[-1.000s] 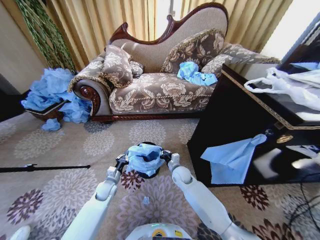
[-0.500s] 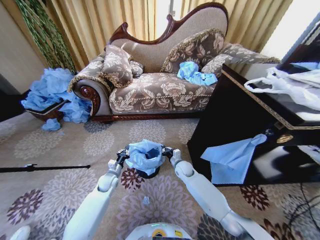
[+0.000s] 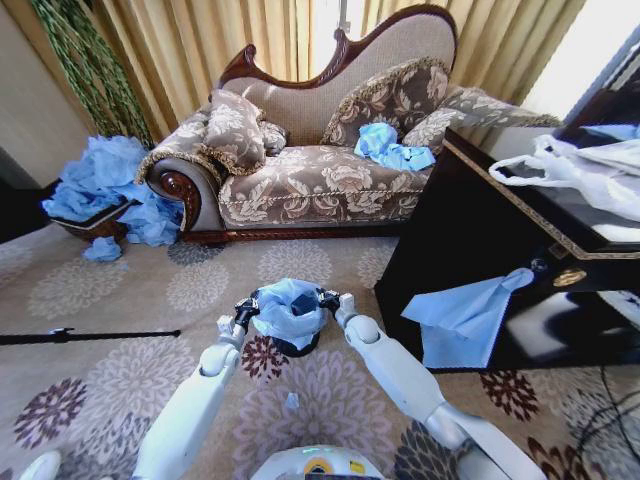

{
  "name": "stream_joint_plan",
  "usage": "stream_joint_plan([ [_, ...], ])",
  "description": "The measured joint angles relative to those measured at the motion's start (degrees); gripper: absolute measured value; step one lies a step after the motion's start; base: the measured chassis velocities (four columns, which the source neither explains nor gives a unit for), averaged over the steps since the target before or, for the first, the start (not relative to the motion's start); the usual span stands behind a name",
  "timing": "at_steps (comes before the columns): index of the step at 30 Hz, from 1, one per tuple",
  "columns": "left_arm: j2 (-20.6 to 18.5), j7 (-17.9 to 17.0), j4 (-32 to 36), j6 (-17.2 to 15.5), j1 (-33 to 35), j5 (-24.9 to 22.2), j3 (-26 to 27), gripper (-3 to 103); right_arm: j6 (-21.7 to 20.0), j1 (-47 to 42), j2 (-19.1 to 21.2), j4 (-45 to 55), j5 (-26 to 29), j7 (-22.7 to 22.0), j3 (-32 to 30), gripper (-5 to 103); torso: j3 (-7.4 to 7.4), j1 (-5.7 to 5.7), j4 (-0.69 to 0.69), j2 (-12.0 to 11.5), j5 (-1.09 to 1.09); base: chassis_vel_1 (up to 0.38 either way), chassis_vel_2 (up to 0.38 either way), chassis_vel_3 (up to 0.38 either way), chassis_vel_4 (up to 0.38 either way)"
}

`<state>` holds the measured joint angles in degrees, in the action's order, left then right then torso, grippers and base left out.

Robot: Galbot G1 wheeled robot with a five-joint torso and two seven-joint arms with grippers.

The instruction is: Place a garbage bag over the trash bin.

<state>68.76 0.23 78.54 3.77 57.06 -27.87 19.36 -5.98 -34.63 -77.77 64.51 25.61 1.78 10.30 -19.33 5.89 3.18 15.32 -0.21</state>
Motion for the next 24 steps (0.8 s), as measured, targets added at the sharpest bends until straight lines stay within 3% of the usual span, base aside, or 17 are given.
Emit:
stream_joint_plan([
  [11,1.66,1.12,-5.28,-0.75,-1.19,-1.88,-0.40,0,3.36,1.79,-2.16,-6.39,-2.64,4.89,-0.84,0,0.03,-0.03,0.02,0.02,0.00,0.000,0.000,0.000,0.000],
  [24,1.26,1.68,-3.21,-0.17,-0.15,-0.81,-0.29,0,1.65,0.80,1.26,-2.46,0.41,6.45,0.83,0,0.00,-0.01,-0.03,0.00,0.01,0.000,0.000,0.000,0.000],
])
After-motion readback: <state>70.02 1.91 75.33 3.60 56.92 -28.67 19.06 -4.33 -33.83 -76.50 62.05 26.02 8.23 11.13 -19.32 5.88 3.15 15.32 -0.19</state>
